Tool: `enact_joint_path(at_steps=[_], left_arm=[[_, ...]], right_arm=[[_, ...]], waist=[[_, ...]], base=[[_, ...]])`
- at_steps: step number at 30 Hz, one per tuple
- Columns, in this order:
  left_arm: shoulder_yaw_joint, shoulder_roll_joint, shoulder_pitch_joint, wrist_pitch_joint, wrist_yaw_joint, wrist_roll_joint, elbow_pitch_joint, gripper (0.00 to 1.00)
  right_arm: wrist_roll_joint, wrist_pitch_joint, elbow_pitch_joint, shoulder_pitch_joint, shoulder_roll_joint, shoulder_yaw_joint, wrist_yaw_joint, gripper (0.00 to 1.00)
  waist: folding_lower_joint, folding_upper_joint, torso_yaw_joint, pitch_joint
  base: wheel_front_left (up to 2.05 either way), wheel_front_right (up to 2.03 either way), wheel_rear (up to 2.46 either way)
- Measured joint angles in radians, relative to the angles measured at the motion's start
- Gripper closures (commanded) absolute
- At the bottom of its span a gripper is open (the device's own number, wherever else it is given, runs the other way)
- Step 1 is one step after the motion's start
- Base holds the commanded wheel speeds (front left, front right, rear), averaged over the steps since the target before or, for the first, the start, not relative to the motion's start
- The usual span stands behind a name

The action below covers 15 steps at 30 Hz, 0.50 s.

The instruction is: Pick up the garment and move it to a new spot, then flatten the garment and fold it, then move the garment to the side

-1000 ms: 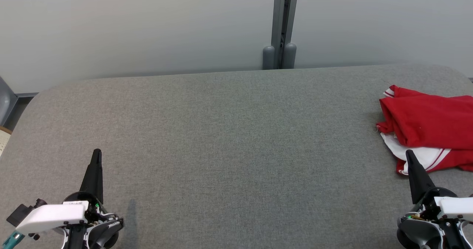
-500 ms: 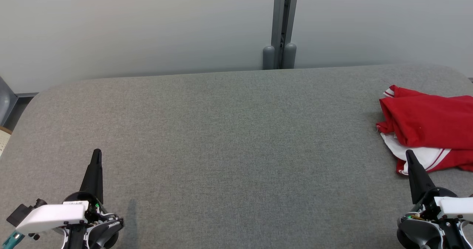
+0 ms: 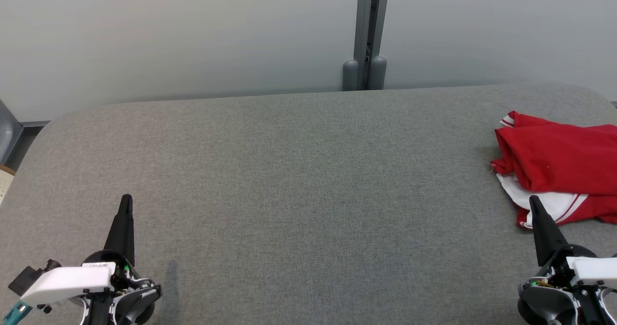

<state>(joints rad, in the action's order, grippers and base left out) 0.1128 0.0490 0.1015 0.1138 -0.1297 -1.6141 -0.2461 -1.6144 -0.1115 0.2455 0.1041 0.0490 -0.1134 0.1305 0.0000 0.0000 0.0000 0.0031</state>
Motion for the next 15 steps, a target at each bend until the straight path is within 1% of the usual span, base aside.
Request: enact_joint_path(at_steps=[15], left_arm=[[0.000,0.000,0.000,0.000,0.000,0.000,0.000,1.00]], right_arm=[[0.000,-0.002,0.000,0.000,0.000,0.000,0.000,1.00]], waist=[[0.0000,0.0000,0.000,0.000]], base=[[0.00,0.00,0.00]])
